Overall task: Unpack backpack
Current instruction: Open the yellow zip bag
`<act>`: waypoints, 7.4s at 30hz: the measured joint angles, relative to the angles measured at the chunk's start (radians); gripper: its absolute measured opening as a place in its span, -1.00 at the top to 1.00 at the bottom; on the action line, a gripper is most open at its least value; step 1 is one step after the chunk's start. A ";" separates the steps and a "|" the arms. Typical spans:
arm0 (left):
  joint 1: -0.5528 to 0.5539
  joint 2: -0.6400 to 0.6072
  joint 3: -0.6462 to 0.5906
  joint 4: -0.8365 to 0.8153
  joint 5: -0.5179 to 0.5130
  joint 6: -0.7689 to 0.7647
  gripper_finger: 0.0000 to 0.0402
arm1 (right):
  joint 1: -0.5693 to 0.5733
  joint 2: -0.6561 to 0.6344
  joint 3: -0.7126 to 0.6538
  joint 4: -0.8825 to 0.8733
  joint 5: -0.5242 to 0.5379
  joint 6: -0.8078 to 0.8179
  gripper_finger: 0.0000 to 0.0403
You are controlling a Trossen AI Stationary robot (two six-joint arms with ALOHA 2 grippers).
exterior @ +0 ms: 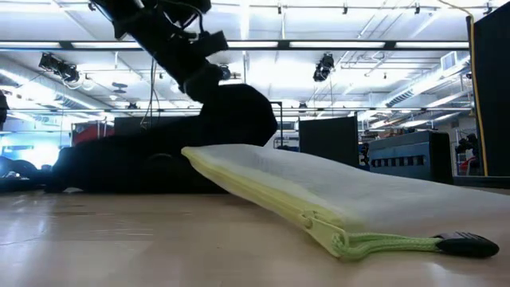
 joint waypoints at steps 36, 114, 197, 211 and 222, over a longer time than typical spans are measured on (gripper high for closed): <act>-0.631 0.290 0.012 0.256 -0.016 0.258 -0.26 | -0.003 0.001 -0.067 0.004 -0.142 0.127 1.00; -0.530 0.668 0.888 -0.685 0.047 0.316 1.00 | 0.148 0.002 -0.466 0.423 -0.208 0.176 0.31; -0.649 0.404 0.144 0.367 0.086 -0.376 -0.09 | 0.039 0.002 -0.582 0.773 0.114 0.056 1.00; -0.686 0.399 0.143 0.290 0.076 -0.481 -0.09 | 0.034 0.002 -0.582 0.781 0.115 0.056 1.00; -0.632 0.477 0.143 0.444 0.077 -0.476 -0.07 | 0.025 0.002 -0.582 0.792 0.101 0.054 1.00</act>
